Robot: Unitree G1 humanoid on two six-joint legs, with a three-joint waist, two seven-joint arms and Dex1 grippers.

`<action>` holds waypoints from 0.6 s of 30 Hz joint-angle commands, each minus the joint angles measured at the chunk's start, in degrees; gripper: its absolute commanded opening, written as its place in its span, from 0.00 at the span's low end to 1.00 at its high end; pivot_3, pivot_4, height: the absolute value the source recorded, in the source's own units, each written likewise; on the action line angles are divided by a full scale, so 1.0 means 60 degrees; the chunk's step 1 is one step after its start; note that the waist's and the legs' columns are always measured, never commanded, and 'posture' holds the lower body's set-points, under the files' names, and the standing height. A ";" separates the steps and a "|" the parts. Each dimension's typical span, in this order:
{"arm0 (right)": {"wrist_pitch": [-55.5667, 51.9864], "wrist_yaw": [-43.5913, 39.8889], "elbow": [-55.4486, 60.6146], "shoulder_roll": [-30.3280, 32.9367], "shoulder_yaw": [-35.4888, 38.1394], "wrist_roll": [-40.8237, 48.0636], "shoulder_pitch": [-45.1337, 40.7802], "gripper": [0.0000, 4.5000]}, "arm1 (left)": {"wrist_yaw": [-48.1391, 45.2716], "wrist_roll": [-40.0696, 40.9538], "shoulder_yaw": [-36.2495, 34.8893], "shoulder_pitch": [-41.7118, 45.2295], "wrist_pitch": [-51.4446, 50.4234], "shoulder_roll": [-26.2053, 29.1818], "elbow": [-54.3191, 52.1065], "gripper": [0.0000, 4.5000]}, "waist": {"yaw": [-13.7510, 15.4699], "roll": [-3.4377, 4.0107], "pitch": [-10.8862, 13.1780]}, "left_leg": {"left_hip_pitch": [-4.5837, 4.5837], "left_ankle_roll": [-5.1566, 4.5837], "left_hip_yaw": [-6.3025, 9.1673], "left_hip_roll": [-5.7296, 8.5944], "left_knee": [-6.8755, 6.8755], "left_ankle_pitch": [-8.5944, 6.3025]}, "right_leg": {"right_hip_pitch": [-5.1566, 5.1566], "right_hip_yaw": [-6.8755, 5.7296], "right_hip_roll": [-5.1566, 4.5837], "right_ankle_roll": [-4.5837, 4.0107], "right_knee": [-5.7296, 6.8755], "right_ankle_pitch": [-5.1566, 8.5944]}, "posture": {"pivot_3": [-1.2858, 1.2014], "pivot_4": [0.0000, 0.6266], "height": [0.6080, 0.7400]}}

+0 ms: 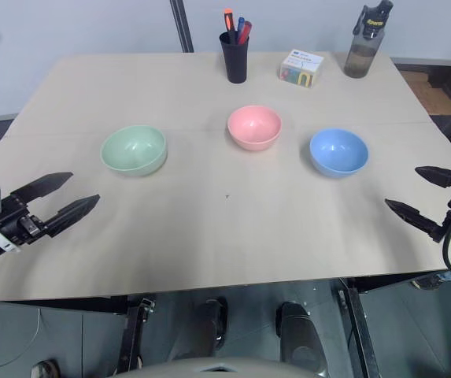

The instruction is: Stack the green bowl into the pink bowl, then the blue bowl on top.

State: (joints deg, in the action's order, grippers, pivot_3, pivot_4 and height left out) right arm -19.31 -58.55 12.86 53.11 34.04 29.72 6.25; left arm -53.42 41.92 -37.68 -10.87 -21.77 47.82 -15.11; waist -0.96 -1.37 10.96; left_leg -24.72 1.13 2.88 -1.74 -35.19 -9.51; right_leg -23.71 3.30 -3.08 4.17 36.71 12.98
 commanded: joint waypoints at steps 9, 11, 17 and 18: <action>-0.0116 0.0944 0.0448 -0.0293 -0.1603 -0.0274 -0.1629 1.00 | 0.0194 0.0358 0.0299 0.0559 -0.0165 -0.0311 -0.0790 0.96 | -0.0004 0.0000 0.0000 | 0.0001 -0.0001 -0.0011 -0.0004 0.0000 0.0000 | -0.0004 0.0008 0.0003 0.0000 0.0001 -0.0001 | 0.52 0.24 1.00; -0.0329 0.1003 0.0495 -0.0501 -0.2377 -0.0208 -0.2269 1.00 | 0.0205 0.0429 0.0543 0.0662 -0.0127 -0.0460 -0.1042 0.96 | 0.0002 0.0000 0.0000 | -0.0002 -0.0001 -0.0011 -0.0004 0.0000 0.0000 | -0.0004 0.0008 0.0004 -0.0001 0.0001 -0.0002 | 0.52 0.24 1.00; 0.0123 0.1280 -0.0564 -0.2080 -0.5745 -0.1851 -0.5366 1.00 | 0.0422 0.0821 0.1162 0.0958 -0.0288 -0.0877 -0.1977 0.96 | -0.0207 -0.0004 -0.0001 | 0.0007 -0.0002 -0.0016 -0.0011 -0.0005 0.0002 | -0.0002 0.0018 0.0019 -0.0004 0.0010 -0.0009 | 0.52 0.24 1.00; 0.0373 0.1227 -0.1072 -0.2453 -0.6308 -0.2254 -0.5922 1.00 | 0.0485 0.0875 0.1184 0.0941 -0.0319 -0.0935 -0.2076 0.96 | -0.0235 0.0003 0.0004 | 0.0010 -0.0002 -0.0017 -0.0011 -0.0004 0.0002 | -0.0002 0.0018 0.0022 -0.0022 0.0009 -0.0019 | 0.52 0.24 1.00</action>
State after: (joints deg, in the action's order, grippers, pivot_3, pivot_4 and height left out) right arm -19.57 -51.12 7.94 38.99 -1.54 18.67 -27.08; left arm -50.94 45.75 -30.17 -5.18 -23.61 42.32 -25.51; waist -2.37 -1.35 10.98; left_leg -24.71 1.11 2.78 -1.81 -35.20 -9.49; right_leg -23.77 3.42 -2.93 4.01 36.76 12.84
